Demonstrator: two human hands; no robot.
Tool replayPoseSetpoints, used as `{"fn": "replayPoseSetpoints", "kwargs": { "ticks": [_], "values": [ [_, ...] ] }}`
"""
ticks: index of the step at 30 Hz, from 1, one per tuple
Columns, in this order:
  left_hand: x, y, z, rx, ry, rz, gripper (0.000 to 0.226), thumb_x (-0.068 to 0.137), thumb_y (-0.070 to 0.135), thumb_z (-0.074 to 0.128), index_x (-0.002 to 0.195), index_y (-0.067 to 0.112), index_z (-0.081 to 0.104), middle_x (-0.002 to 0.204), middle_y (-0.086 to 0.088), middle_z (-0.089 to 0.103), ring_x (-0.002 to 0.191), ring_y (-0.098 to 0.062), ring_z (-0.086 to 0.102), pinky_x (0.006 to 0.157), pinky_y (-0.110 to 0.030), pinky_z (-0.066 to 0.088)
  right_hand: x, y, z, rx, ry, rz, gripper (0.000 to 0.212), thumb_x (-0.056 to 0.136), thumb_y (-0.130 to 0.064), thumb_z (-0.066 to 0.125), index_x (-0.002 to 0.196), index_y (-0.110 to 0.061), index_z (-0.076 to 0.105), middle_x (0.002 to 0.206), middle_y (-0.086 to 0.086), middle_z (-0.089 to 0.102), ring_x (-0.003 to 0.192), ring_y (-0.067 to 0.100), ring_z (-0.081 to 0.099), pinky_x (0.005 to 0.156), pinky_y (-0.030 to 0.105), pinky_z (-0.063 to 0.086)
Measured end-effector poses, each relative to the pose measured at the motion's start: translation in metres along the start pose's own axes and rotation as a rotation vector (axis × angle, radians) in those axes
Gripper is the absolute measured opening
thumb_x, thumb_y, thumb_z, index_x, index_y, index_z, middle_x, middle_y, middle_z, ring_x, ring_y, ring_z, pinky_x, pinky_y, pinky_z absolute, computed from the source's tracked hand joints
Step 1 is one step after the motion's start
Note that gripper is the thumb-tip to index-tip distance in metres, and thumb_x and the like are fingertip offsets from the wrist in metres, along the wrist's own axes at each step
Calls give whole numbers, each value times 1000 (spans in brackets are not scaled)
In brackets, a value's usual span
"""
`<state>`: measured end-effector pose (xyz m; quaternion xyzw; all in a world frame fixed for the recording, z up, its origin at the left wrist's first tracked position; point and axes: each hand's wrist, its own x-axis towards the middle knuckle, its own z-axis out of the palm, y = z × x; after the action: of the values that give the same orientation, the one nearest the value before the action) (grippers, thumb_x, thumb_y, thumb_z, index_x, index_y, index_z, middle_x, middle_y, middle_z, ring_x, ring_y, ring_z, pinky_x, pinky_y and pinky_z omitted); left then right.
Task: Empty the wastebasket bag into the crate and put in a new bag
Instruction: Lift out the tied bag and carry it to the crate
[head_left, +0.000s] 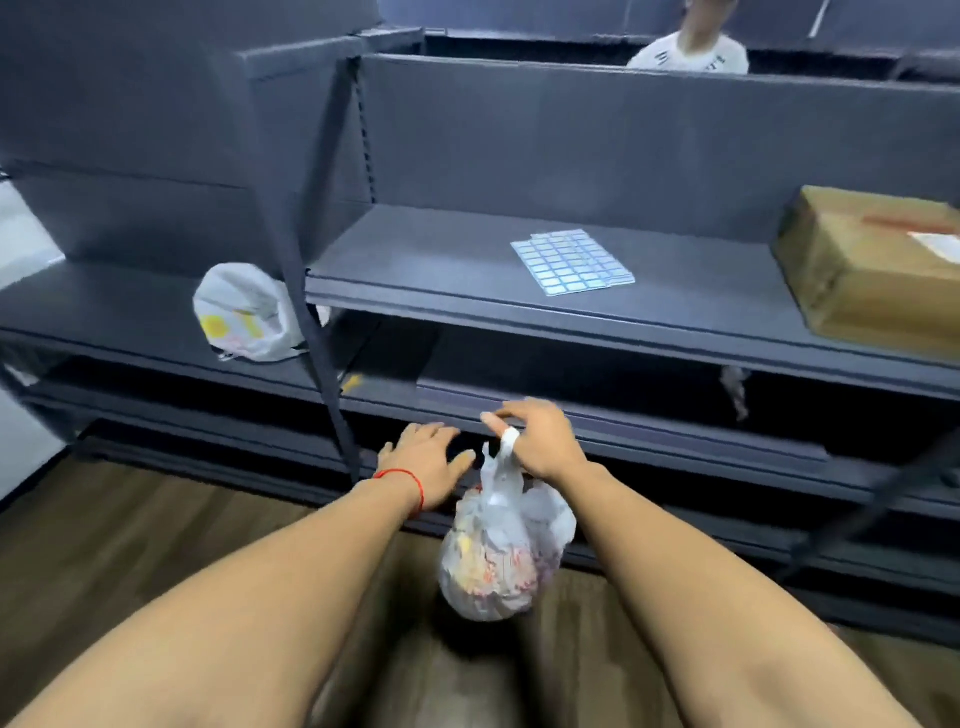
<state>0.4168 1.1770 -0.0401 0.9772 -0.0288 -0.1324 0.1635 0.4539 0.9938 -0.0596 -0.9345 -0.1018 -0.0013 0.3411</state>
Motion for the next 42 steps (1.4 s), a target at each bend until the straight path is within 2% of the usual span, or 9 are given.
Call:
{"fn": "replayPoseSetpoints", "kwargs": {
  "ticks": [2,4,7,12,18,23,30,36,42],
  "values": [
    [16,40,6,21,-25,77,59,94,55,36,145,26,32,157,3,29,146,-21,19,116,-54,23,-13,30,-32,-13,82,41,48,91,-61,46,108,-24,72,116,-1,70,122,25,53,102,48,40],
    [31,80,14,26,-39,145,56,95,51,38,144,25,35,155,2,33,145,-21,19,116,-54,24,-26,58,-61,-8,168,108,43,93,-55,46,112,-25,71,130,3,64,131,25,47,107,48,35],
    [48,153,34,67,-78,267,55,95,49,40,144,24,35,153,-1,36,145,-22,20,115,-53,25,-54,113,-97,15,284,219,45,93,-57,44,115,-26,69,138,4,58,135,21,44,111,48,32],
    [66,273,85,111,-191,439,59,93,49,45,145,25,33,154,-4,35,144,-25,25,115,-51,27,-113,200,-150,-7,349,399,55,90,-63,44,125,-25,63,145,2,51,138,22,39,114,50,27],
    [66,412,136,179,-253,650,59,92,49,44,145,26,34,152,-3,38,142,-27,28,114,-49,30,-184,285,-235,-7,468,540,47,92,-61,41,123,-33,64,146,-1,49,139,21,37,115,49,24],
    [55,521,175,199,-281,792,62,91,49,45,145,21,34,152,-7,39,141,-29,30,114,-48,32,-245,344,-300,-10,578,658,50,91,-64,39,123,-35,63,145,-4,49,140,19,34,116,50,22],
    [28,644,230,279,-362,991,62,92,49,43,147,23,31,155,-4,33,142,-28,27,114,-50,30,-324,407,-370,-36,717,859,48,93,-61,39,127,-35,61,150,-1,44,141,23,32,116,54,19],
    [1,744,281,355,-465,1169,64,93,48,43,149,20,26,157,-4,28,145,-27,22,116,-48,27,-398,463,-408,-70,803,1067,55,91,-66,31,126,-35,60,145,-2,49,139,24,36,112,53,25],
    [-18,840,314,421,-560,1377,61,90,43,47,146,24,31,154,-4,34,142,-29,27,115,-48,29,-465,506,-444,-94,853,1312,42,95,-53,45,132,-35,55,151,-3,41,140,25,34,113,54,26]
  ]
}}
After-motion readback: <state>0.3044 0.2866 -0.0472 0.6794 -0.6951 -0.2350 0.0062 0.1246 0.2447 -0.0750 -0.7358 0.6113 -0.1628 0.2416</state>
